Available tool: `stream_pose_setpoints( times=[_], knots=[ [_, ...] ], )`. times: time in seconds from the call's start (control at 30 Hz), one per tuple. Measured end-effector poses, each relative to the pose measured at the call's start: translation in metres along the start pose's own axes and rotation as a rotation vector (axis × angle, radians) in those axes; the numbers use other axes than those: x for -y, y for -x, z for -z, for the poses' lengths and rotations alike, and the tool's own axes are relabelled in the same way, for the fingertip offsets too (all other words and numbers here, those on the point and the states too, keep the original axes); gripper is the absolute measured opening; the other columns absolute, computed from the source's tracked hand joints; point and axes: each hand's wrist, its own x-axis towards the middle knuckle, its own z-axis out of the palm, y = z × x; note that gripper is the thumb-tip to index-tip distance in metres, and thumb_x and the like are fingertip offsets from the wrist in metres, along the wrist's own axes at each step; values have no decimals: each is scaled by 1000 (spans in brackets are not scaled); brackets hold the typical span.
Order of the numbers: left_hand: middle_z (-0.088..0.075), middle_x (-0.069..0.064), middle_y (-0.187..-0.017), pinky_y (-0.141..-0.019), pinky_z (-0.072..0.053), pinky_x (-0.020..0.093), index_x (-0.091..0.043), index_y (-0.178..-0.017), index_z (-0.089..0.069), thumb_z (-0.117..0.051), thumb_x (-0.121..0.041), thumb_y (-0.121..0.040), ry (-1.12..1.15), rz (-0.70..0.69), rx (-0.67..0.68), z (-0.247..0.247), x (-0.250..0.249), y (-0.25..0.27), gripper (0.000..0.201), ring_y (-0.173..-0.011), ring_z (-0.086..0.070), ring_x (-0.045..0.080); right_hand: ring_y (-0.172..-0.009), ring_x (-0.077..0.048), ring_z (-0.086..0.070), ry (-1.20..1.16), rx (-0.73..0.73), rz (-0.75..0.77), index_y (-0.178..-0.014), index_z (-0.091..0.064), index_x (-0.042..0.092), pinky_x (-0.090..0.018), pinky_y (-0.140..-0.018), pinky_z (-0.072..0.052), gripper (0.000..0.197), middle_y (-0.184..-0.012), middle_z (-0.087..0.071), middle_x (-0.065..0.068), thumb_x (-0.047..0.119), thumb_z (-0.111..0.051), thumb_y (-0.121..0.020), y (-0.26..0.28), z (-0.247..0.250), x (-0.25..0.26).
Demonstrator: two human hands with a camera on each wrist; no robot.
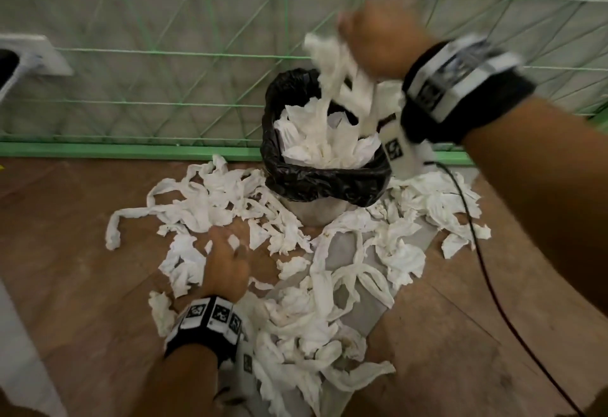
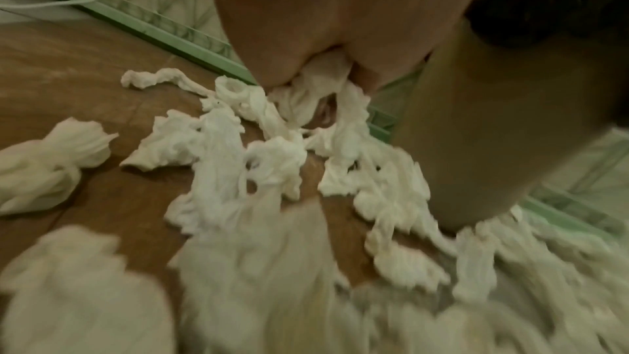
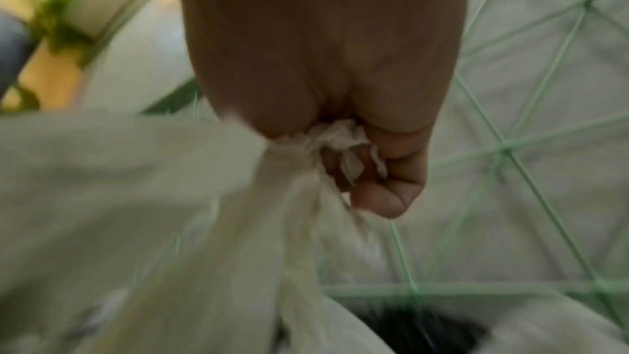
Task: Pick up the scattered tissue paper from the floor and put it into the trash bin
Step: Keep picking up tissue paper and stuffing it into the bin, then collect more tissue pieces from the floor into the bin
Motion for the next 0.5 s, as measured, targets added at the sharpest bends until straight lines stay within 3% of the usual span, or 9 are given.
stream_pose_setpoints(
  times=[0.03,0.1,0.2,0.27,0.3,0.37,0.43,0.5],
  knots=[
    [-64,12,-88,-78,-50,44,-22,-106,-36,-44,-33,-95,46,13,-22,6,-7,-5,18,-83,-63,36,-74,-34,-52,-15,22,-1,-81,-57,-3,-36,-70,-37,50,-80,-52,-22,35,-32,-100,1,-21,-2],
    [-60,6,-84,-73,-44,43,-14,-99,-40,-36,-36,-96,124,11,-93,24,-31,-16,22,-84,-59,31,-84,-31,-54,86,262,49,-86,-57,0,-34,-74,-41,38,-91,-58,-16,32,-42,-99,14,-53,-1],
    [-52,1,-85,-73,-41,33,-3,-92,-46,-27,-30,-94,325,-185,-85,56,-84,-29,32,-84,-51,17,-112,-32,-55,168,483,101,-115,-62,-2,-34,-91,-42,35,-122,-61,-16,23,-43,-99,22,-76,-1],
    [-48,-3,-79,-69,-42,19,-4,-83,-47,-25,-18,-93,310,-425,-44,71,-125,-32,28,-74,-48,0,-117,-32,-55,47,470,80,-121,-62,5,-34,-95,-43,33,-127,-60,-14,21,-45,-97,27,-70,0],
    [-48,-3,-77,-64,-42,17,-10,-80,-48,-26,-16,-94,304,-514,-18,76,-146,-31,27,-69,-47,0,-115,-31,-56,-12,450,72,-121,-63,7,-34,-93,-43,33,-125,-62,-13,20,-46,-96,30,-64,-1],
    [-52,2,-81,-58,-42,23,-20,-79,-48,-27,-12,-97,336,-626,71,83,-189,-28,28,-69,-49,11,-105,-24,-57,-104,387,97,-115,-66,10,-29,-86,-42,29,-118,-62,-5,17,-45,-96,31,-45,-10],
    [-54,2,-91,-55,-43,21,-20,-87,-49,-31,-6,-96,321,-706,155,86,-230,-28,25,-73,-51,13,-87,-15,-55,-287,241,54,-99,-69,18,-26,-75,-41,27,-102,-64,1,10,-44,-92,33,-21,-24],
    [-53,2,-105,-58,-53,24,-19,-101,-44,-36,0,-92,311,-763,189,83,-263,-32,22,-84,-57,14,-81,-17,-56,-521,38,-34,-76,-67,22,-30,-72,-45,31,-94,-67,-6,2,-44,-84,38,-4,-42]
  ],
)
